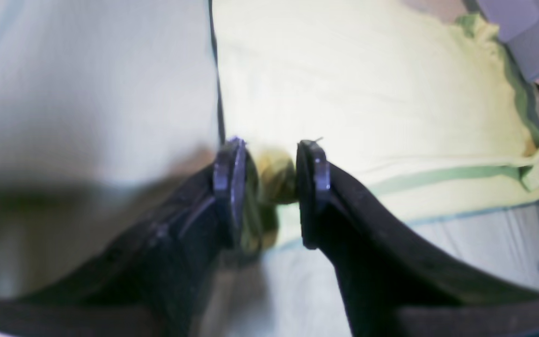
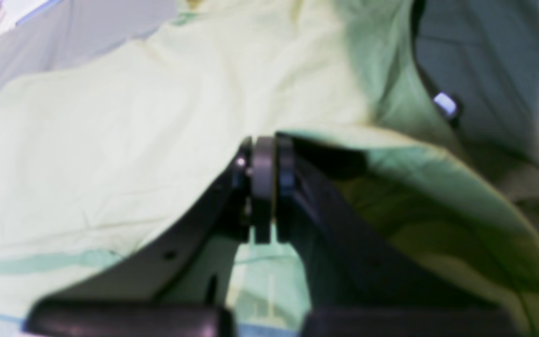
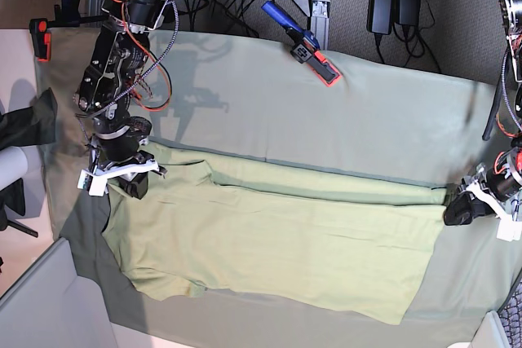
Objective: Fold the T-shirt properly
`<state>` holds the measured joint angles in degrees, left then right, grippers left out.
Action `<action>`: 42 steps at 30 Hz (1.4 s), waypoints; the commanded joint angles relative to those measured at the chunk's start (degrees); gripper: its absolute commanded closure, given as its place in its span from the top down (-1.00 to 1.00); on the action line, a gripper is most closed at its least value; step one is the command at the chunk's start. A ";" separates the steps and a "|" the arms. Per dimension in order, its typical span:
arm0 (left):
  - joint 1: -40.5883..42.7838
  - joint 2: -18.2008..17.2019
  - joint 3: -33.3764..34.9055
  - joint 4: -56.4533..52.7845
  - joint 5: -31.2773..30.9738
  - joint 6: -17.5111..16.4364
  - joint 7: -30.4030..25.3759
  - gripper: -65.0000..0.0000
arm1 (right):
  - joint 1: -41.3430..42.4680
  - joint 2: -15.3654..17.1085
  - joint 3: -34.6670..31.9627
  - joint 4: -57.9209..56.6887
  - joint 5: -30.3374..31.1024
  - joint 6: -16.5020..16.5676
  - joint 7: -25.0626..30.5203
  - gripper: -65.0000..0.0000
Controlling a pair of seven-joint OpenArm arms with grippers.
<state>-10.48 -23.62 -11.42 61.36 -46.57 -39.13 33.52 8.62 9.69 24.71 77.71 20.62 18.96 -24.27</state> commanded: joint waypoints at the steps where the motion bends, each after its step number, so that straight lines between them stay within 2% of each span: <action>1: -1.77 -0.87 0.55 0.74 -1.03 -0.87 -1.16 -0.20 | 1.88 0.79 0.07 0.90 0.09 1.18 1.86 -1.00; 4: -2.75 -0.85 3.61 0.70 0.59 -0.87 -1.86 -0.04 | 3.21 0.94 -0.07 0.76 -0.83 1.20 1.77 -1.00; 8: -3.58 -0.81 6.93 0.70 3.85 -0.87 -4.74 -0.03 | 4.44 0.92 -0.11 -0.61 -0.96 1.20 1.75 -1.00; 12: -3.67 -0.83 7.06 0.70 4.68 -0.87 -5.25 -0.03 | 4.52 0.90 -0.11 -2.95 -0.90 1.22 1.75 -1.00; 13: -3.65 -0.83 7.06 0.70 4.66 -0.87 -5.25 -0.03 | 4.50 0.90 -0.11 -3.34 -0.92 1.20 1.75 -0.93; 15: -3.65 -0.83 6.99 0.70 4.66 -0.87 -5.25 -0.03 | 4.50 0.90 -0.11 -3.96 -0.68 1.20 1.75 -0.37; 17: -3.65 -0.85 6.62 0.70 4.63 -0.87 -5.20 -0.03 | 4.35 0.90 -0.09 -4.00 -0.37 1.20 1.77 0.10; 19: -3.63 -0.85 5.35 0.70 4.63 -0.87 -4.96 0.01 | 4.35 0.92 -0.09 -4.00 0.83 1.20 1.68 0.30; 22: -3.63 -0.87 1.27 0.70 4.31 -0.37 -3.80 0.13 | 4.35 0.92 -0.07 -3.74 2.91 1.20 1.51 0.30; 27: -3.63 -1.09 -2.67 0.70 0.55 -0.33 1.27 0.13 | 4.37 0.92 1.97 -2.97 5.42 1.20 1.51 0.30; 30: -3.30 -1.18 -2.75 0.70 -0.68 -0.33 3.10 0.13 | 4.37 0.92 5.75 -2.54 5.95 1.20 0.59 0.30; 33: -1.66 -1.20 -2.75 0.70 -2.38 -0.35 3.30 0.13 | 4.15 1.09 11.82 -2.54 6.10 1.20 -3.15 0.30; 37: 0.90 -1.14 -2.84 0.70 -2.51 -0.37 3.02 0.13 | 1.68 2.01 19.21 -2.54 10.86 1.18 -6.73 0.30; 42: 2.25 -1.14 -2.86 0.70 -2.49 -0.50 2.49 0.13 | -2.67 2.64 22.25 -2.56 14.47 1.18 -7.52 0.30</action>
<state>-7.31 -23.81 -13.91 61.32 -47.88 -39.00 37.32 5.08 11.42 46.98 74.00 33.78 19.29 -32.64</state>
